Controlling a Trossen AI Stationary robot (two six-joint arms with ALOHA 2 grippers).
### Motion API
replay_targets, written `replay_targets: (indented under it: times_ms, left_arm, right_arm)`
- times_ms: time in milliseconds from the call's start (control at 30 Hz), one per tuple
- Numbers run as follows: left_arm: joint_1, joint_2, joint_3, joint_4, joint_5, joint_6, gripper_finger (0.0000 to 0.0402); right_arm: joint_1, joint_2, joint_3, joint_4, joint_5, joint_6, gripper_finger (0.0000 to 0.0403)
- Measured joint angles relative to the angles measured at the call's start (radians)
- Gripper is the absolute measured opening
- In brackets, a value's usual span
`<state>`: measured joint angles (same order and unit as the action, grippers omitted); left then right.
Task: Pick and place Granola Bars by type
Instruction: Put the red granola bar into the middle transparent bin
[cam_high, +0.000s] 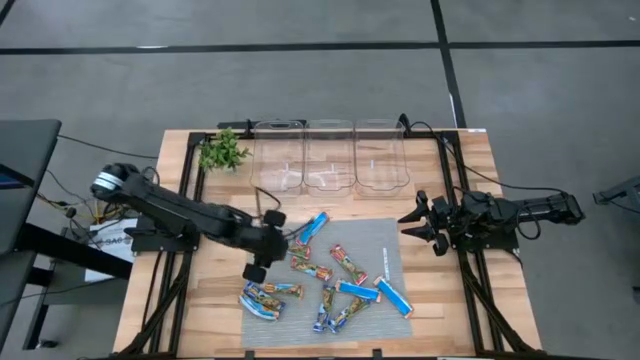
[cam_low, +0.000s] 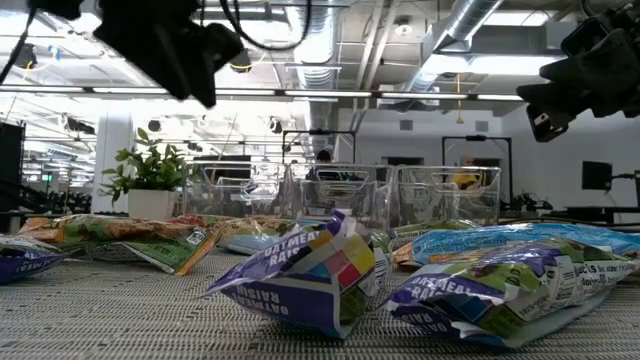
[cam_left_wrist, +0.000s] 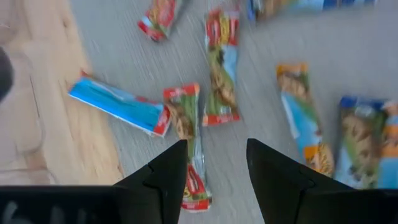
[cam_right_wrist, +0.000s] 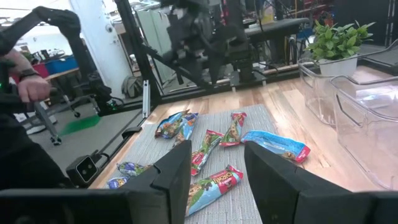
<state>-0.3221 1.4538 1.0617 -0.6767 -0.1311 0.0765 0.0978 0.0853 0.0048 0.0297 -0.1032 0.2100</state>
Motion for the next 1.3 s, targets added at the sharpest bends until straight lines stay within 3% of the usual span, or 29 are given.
replay_targets:
  times_ms: [233, 467, 733, 900, 1300]
  left_arm:
    - [-0.009, 0.054, 0.042, -0.005, -0.085, 0.026, 0.0158]
    - [0.023, 0.083, 0.043, -0.028, -0.106, 0.021, 0.0158]
    - [0.068, 0.234, 0.042, -0.044, -0.092, 0.018, 0.0157]
    - [0.088, 0.315, 0.042, -0.040, -0.032, 0.015, 0.0157]
    - [0.093, 0.382, 0.042, -0.001, -0.003, 0.014, 0.0156]
  right_arm:
    - [0.000, 0.000, 0.000, 0.000, 0.000, 0.000, 0.0143]
    - [0.000, 0.000, 0.000, 0.000, 0.000, 0.000, 0.0143]
    - [0.000, 0.000, 0.000, 0.000, 0.000, 0.000, 0.0141]
    - [0.000, 0.000, 0.000, 0.000, 0.000, 0.000, 0.0143]
    - [0.000, 0.000, 0.000, 0.000, 0.000, 0.000, 0.0143]
